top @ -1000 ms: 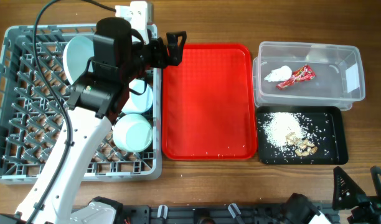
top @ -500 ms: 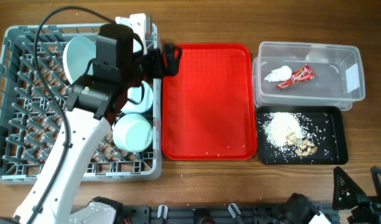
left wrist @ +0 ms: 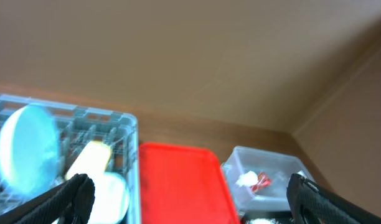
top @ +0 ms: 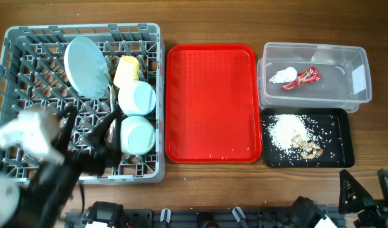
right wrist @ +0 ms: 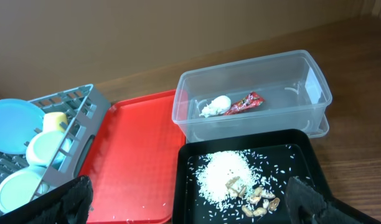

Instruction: Sort waste into correct bins and load items into the dishwasher rack

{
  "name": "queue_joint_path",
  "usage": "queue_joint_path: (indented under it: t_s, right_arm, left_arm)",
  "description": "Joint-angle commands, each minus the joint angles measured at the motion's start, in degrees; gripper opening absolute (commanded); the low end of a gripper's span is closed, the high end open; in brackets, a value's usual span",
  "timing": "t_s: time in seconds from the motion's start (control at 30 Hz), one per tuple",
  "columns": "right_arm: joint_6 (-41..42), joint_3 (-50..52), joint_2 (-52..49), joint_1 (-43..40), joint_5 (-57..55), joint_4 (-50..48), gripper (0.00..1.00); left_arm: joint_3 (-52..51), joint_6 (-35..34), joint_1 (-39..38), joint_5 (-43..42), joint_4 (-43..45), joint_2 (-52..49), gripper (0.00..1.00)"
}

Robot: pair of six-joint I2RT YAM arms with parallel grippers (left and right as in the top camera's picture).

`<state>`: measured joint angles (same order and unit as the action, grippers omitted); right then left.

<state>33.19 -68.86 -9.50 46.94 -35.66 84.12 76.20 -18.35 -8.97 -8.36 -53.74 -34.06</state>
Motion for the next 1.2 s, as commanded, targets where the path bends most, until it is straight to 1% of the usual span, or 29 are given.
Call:
queue_joint_path:
  t_s: [0.0,0.17,0.33,0.4,0.43,0.53,0.6,0.73,0.97,1.17]
  right_arm:
    - [0.4,0.0,0.7,0.0,-0.7,0.0,1.0]
    - [0.4,0.0,0.7,0.0,-0.7,0.0,1.0]
    - [0.4,0.0,0.7,0.0,-0.7,0.0,1.0]
    - [0.4,0.0,0.7,0.0,-0.7,0.0,1.0]
    - [0.4,0.0,0.7,0.0,-0.7,0.0,1.0]
    - [0.4,0.0,0.7,0.0,-0.7,0.0,1.0]
    - [0.4,0.0,0.7,0.0,-0.7,0.0,1.0]
    - [0.4,0.0,0.7,0.0,-0.7,0.0,1.0]
    - [0.4,0.0,0.7,0.0,-0.7,0.0,1.0]
    - [0.4,0.0,0.7,0.0,-0.7,0.0,1.0]
  left_arm:
    - [-0.8,0.3,2.8,0.5,-3.9,6.5,1.0]
    - [-7.9,0.3,5.7,1.2,-5.7,16.0,1.0]
    - [-22.0,-0.2,11.2,1.6,-4.8,24.8,1.0]
    - [-28.8,-0.7,12.3,1.3,0.9,27.7,1.0]
    - [-33.2,-1.8,12.3,1.4,6.8,29.5,1.0]
    - [-42.2,-4.4,12.3,1.4,23.5,32.2,1.0]
    - [-49.9,-7.1,12.2,1.4,37.6,33.2,1.0]
    - [-60.1,-8.1,12.2,1.1,53.2,33.3,1.0]
    - [-71.2,-7.8,12.2,2.6,62.3,33.4,1.0]
    - [-74.4,-7.1,12.2,4.2,62.3,33.4,1.0]
